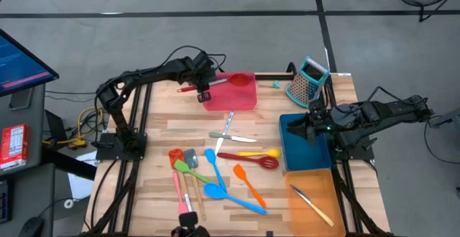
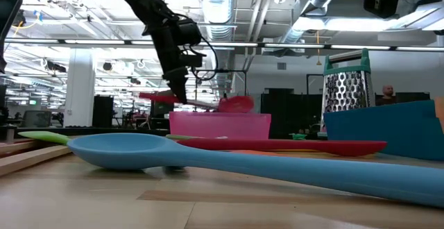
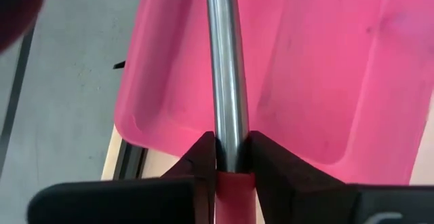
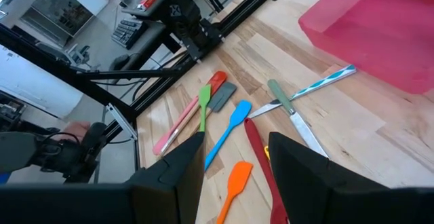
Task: Pick & Place Kitchen Items
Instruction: Put the red serving spoon into the red bin, then put the blue serving spoon into the red bin
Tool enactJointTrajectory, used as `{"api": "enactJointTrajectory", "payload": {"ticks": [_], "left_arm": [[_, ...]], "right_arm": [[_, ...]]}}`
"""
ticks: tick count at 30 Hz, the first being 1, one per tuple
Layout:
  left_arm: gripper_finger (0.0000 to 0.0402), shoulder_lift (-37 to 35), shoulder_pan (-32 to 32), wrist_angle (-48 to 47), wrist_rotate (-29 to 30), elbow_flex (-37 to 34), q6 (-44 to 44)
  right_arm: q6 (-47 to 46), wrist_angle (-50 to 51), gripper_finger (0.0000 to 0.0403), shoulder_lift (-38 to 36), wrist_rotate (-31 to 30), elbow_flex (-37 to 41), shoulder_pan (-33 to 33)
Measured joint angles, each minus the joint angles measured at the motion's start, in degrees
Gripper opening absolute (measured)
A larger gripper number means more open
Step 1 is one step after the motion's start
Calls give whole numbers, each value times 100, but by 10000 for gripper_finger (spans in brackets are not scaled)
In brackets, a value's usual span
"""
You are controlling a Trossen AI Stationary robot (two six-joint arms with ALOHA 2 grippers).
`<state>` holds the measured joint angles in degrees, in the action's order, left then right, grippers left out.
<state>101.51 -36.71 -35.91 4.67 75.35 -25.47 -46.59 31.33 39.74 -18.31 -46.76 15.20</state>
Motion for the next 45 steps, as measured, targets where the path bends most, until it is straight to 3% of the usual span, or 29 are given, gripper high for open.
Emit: {"api": "enactJointTrajectory", "payload": {"ticks": [6, 14, 23, 27, 30, 35, 41, 45], "left_arm": [[66, -2, 88, 89, -62, 0, -24], [83, -4, 107, 438, -639, 0, -90], [176, -8, 111, 528, -657, 0, -146], [212, -184, 111, 725, -367, 34, 421], [220, -667, 117, 734, -425, 149, 916], [211, -2079, 444, 546, -465, 177, 1425], [206, -3609, 1497, -272, -261, 179, 1994], [205, -4101, 2513, -866, -260, 179, 2748]], "right_arm": [[42, -1, 161, 0, 0, 0, 0], [46, 0, 161, 0, 0, 0, 0], [46, 0, 161, 0, 13, 0, 0], [46, 0, 161, 0, 24, 0, 2], [47, 0, 161, -2, 25, 0, 4], [61, 19, 161, 0, 28, 0, 4], [63, 76, 161, 0, 26, 0, 4], [61, 107, 161, 0, 26, 1, 4]]}}
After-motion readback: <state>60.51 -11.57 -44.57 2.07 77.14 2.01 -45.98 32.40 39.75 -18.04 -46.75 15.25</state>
